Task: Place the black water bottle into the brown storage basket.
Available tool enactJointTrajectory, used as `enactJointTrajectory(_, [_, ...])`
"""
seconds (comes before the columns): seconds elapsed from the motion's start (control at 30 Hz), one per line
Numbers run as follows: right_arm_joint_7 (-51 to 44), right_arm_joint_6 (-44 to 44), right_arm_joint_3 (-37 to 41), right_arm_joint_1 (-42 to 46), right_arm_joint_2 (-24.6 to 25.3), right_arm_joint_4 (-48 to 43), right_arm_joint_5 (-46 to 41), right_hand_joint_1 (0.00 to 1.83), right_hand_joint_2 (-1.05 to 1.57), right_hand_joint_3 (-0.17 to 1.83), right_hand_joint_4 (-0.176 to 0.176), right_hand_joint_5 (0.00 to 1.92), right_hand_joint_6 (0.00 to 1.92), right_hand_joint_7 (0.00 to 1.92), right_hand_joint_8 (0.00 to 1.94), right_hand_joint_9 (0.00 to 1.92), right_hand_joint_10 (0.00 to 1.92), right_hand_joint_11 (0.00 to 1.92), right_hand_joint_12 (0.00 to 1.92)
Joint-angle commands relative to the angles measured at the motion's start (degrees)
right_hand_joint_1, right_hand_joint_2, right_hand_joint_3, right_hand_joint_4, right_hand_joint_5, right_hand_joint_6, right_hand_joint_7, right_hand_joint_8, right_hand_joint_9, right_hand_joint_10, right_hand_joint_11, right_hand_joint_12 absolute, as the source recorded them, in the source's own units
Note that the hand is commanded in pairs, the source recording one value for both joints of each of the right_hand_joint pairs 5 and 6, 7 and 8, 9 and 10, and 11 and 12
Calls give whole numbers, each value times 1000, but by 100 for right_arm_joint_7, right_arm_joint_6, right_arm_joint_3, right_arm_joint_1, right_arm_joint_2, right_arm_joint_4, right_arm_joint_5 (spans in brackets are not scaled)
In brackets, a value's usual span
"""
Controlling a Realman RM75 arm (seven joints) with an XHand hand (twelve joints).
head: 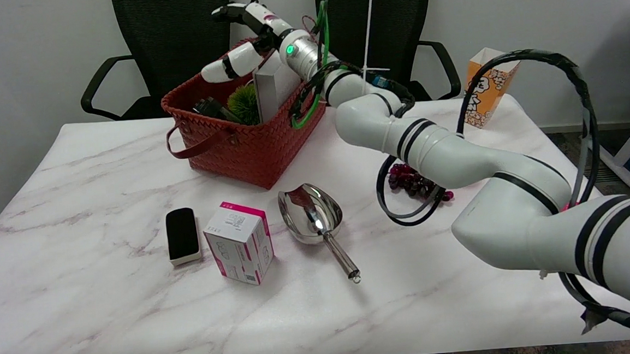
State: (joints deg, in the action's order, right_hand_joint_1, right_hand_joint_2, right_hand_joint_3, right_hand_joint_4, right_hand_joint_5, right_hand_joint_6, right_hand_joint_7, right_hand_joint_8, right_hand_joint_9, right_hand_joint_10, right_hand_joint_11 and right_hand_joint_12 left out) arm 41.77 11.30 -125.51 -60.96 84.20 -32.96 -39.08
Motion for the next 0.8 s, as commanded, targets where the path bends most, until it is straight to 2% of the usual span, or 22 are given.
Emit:
enactJointTrajectory(0.03, [-154, -86, 1322, 1214, -1544, -2750, -45, 1102, 323, 539, 0, 429, 429, 300, 300, 331, 331, 191, 191])
enactJointTrajectory(0.2, [-154, -46, 2275, 2536, -2065, -4301, -49, 1110, 372, 566, 0, 430, 430, 328, 328, 414, 414, 401, 401])
enactJointTrajectory(0.27, [-154, 112, 2767, 3210, -2214, -4745, -106, 1110, 370, 584, 0, 428, 428, 335, 335, 432, 432, 428, 428])
enactJointTrajectory(0.5, [-214, 669, 4357, 5174, -2369, -5585, -333, 1110, 377, 640, 0, 449, 449, 435, 435, 524, 524, 527, 527])
enactJointTrajectory(0.6, [-175, 1108, 4569, 5862, -2437, -5636, -333, 1113, 364, 688, 0, 471, 471, 467, 467, 543, 543, 551, 551])
enactJointTrajectory(0.8, [-162, 1931, 4195, 6612, -2332, -5664, -597, 1112, 328, 721, 0, 467, 467, 489, 489, 548, 548, 559, 559])
